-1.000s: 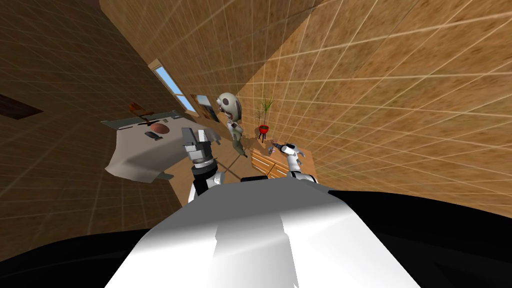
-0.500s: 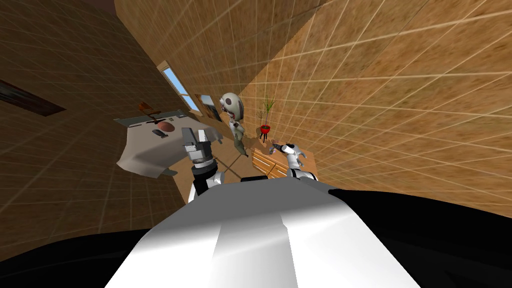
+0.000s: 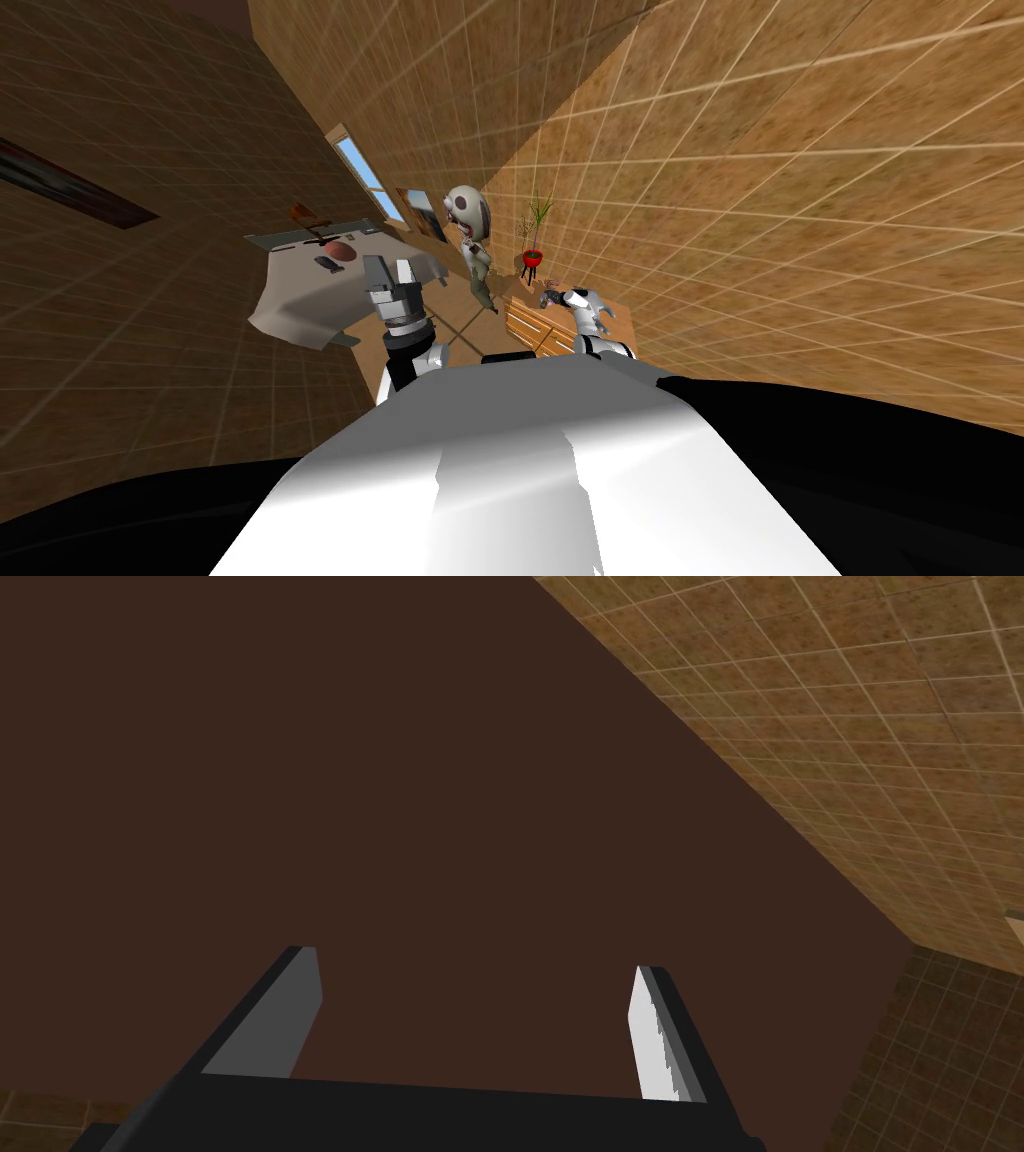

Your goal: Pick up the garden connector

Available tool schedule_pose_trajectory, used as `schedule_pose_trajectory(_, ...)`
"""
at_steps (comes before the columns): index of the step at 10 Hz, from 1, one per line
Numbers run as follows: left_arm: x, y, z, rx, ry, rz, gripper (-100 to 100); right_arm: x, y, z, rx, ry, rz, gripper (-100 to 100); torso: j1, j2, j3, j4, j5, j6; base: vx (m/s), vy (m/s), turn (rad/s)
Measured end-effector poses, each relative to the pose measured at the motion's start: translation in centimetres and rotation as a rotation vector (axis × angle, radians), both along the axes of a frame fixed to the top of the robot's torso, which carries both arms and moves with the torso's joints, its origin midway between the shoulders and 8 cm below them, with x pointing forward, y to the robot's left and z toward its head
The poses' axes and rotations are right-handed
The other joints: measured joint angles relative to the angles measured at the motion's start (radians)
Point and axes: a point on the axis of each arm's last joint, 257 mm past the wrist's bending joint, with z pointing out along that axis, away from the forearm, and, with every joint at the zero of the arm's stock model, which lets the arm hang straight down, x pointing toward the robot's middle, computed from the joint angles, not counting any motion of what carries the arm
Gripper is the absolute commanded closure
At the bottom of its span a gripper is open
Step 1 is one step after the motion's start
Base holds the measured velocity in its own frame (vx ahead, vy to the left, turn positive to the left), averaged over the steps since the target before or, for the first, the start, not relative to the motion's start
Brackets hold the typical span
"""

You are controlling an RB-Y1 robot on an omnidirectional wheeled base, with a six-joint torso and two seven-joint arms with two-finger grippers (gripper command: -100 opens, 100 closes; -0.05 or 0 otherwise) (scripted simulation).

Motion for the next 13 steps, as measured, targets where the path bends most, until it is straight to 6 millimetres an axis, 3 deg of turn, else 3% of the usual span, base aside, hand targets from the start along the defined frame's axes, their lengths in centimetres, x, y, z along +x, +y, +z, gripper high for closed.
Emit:
schedule_pose_trajectory(1,0.0,0.0,0.0,0.000,0.000,0.000,0,0.0,0.0,0.0,0.000,0.000,0.000,-100,0.000,0.000,0.000,0.000,0.000,0.000,0.070,-0.008,0.003)
schedule_pose_trajectory(2,0.0,0.0,0.0,0.000,0.000,0.000,0,-0.3,0.4,-0.8,0.003,0.003,0.000,-100,0.000,-0.004,-0.002,-0.001,0.000,0.000,0.044,-0.004,0.003)
schedule_pose_trajectory(3,0.0,0.0,0.0,0.000,0.000,0.000,0,-0.4,0.4,-0.9,0.001,0.001,0.000,100,0.000,-0.003,-0.002,-0.001,0.000,0.000,0.005,-0.001,0.000)
schedule_pose_trajectory(7,0.0,0.0,0.0,0.000,0.000,0.000,0,-0.4,0.2,-0.9,-0.001,0.002,-0.002,100,0.002,-0.002,-0.001,0.000,0.000,-0.002,0.000,-0.001,-0.006)
schedule_pose_trajectory(9,0.0,0.0,0.0,0.000,0.000,0.000,0,-0.4,0.2,-0.9,-0.001,0.002,-0.002,-100,0.002,-0.002,-0.001,0.000,0.000,-0.002,-0.051,0.034,-0.014)
schedule_pose_trajectory(13,0.0,0.0,0.0,0.000,0.000,0.000,0,2.9,-1.2,4.1,-0.067,-0.096,0.007,-100,0.008,0.009,0.005,0.003,0.001,-0.002,-0.117,0.091,-0.034)
